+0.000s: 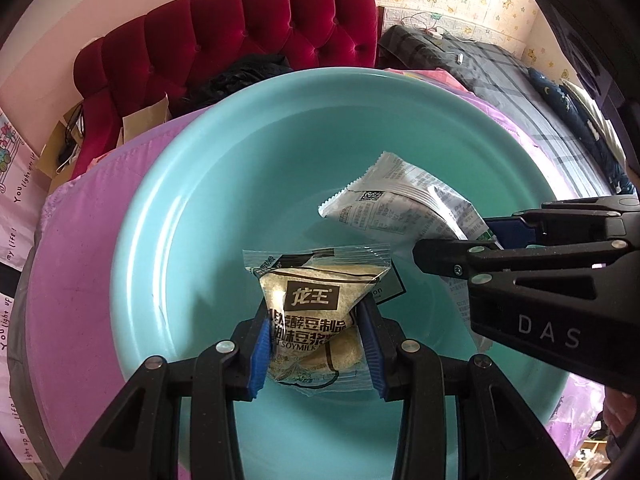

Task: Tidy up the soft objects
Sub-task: 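Lower both packets into the teal basin and open both tools, then move the right tool to the clear plastic bag and grasp it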

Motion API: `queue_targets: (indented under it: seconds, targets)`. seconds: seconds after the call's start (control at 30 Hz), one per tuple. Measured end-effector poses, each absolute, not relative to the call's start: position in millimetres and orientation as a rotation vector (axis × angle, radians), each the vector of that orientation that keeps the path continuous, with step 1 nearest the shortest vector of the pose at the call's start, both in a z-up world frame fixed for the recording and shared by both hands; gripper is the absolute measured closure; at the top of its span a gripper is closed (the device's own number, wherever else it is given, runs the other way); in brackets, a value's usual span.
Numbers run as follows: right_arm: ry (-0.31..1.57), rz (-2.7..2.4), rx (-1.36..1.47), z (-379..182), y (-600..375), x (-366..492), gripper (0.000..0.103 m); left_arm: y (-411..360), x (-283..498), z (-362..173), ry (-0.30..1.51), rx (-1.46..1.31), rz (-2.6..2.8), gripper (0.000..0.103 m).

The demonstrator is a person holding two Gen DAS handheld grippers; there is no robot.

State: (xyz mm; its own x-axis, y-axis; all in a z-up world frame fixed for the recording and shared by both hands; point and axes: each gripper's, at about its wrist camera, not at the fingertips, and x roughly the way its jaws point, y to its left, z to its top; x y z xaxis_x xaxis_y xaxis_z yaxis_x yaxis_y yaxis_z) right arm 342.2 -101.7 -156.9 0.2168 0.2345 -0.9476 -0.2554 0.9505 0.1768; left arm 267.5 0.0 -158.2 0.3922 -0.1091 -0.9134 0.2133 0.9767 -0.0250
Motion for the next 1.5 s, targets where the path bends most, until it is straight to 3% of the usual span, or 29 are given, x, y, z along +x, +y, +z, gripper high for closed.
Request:
queue_targets:
  seconds: [0.1, 0.17, 0.23, 0.27, 0.3, 0.37, 0.43, 1.5]
  targets:
    - [1.302, 0.336, -0.029, -154.2, -99.5, 341.6, 0.066, -2.6, 268.8, -158.4, 1.152, 0.105, -0.199, 0.057]
    - [1.291, 0.330, -0.042, -150.5, -98.3, 341.5, 0.055, -3.4, 269.3, -156.9, 1.146, 0.107, -0.189, 0.054]
    - [1.271, 0.319, -0.055, -145.5, -97.1, 339.4, 0.049, -4.3, 268.5, -155.9, 1.145, 0.125, -0.172, 0.037]
    - [1.265, 0.312, -0.057, -143.5, -98.0, 339.0, 0.043, -4.2, 268.4, -155.7, 1.145, 0.130, -0.165, 0.018]
    - [1.261, 0.305, -0.053, -141.7, -99.3, 338.7, 0.039, -3.6, 268.0, -154.8, 1.141, 0.133, -0.156, 0.009]
    - [1.252, 0.296, -0.046, -138.5, -102.3, 337.4, 0.015, -1.8, 266.1, -150.2, 1.120, 0.130, -0.138, 0.005]
    - [1.238, 0.286, -0.044, -134.8, -104.2, 335.5, 0.000, 1.5, 264.1, -144.4, 1.100, 0.113, -0.132, 0.000]
    - [1.169, 0.260, -0.119, -72.4, -152.0, 210.9, 0.000, 8.1, 150.6, -85.9, 1.018, 0.113, -0.065, 0.000]
